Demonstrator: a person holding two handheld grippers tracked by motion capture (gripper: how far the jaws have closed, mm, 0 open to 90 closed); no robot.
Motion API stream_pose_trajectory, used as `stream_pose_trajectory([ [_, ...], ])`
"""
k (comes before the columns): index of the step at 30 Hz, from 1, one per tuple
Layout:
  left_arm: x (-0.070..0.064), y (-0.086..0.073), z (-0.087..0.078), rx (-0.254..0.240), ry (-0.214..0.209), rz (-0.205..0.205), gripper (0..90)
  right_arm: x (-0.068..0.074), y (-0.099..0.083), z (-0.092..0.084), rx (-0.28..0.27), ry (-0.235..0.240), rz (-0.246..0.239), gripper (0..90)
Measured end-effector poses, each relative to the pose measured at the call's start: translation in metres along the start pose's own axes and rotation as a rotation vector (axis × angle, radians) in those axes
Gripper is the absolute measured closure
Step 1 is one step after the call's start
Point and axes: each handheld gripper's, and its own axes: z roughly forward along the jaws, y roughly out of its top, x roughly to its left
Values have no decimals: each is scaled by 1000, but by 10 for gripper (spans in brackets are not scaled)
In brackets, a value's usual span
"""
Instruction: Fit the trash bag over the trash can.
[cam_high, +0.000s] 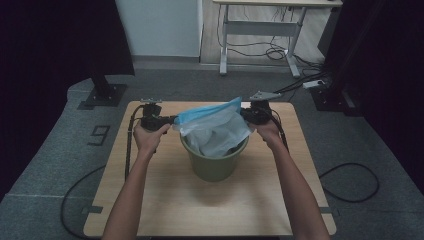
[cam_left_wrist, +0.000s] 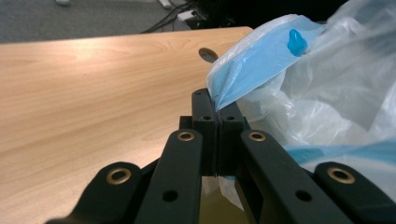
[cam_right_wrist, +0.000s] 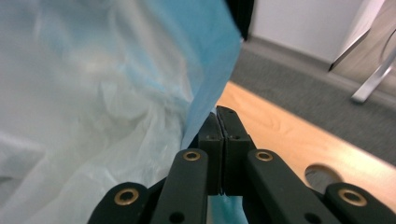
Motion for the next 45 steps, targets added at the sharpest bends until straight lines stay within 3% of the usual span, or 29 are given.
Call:
stream_pose_trajectory([
  [1, 0, -2, 3, 12, -1, 1, 887, -2, -2, 2, 20, 8, 5, 876],
  [3, 0, -4, 5, 13, -13, -5, 887, -8, -7, 3, 9, 39, 59, 869],
  [6, -1, -5, 6, 13, -21, -7, 888, -11, -11, 2, 10, 40, 84, 814],
  [8, 0, -5, 5, 8, -20, -10, 888, -14, -11, -3, -21, -42, 113, 673],
  [10, 1, -6, 5, 6, -24, -14, 888, -19, -11, -11, -69, -85, 155, 603],
  [12, 1, -7, 4, 7, -26, -15, 889, -26, -12, -21, -102, -120, 197, 568],
  [14, 2, -8, 3, 3, -26, -18, 888, -31, -13, -32, -116, -149, 210, 557],
  [18, 2, -9, 2, -2, -26, -13, 888, -25, -14, -49, -137, -124, 196, 541],
  [25, 2, -9, 1, -11, -23, -14, 887, 14, -1, -78, -207, -11, 75, 505],
  [31, -1, -8, 1, -17, -25, -16, 887, 44, 17, -87, -223, 70, 14, 469],
  [34, -2, -7, 1, -18, -24, -16, 887, 50, 23, -80, -210, 69, 11, 459],
  [38, -3, -5, 0, -22, -26, -13, 887, 50, 26, -69, -210, 68, 31, 508],
  [43, -4, -4, -1, -26, -28, -11, 887, 52, 27, -62, -224, 53, 37, 827],
  [45, -3, -4, -2, -25, -27, -8, 887, 54, 27, -64, -230, 56, 21, 883],
])
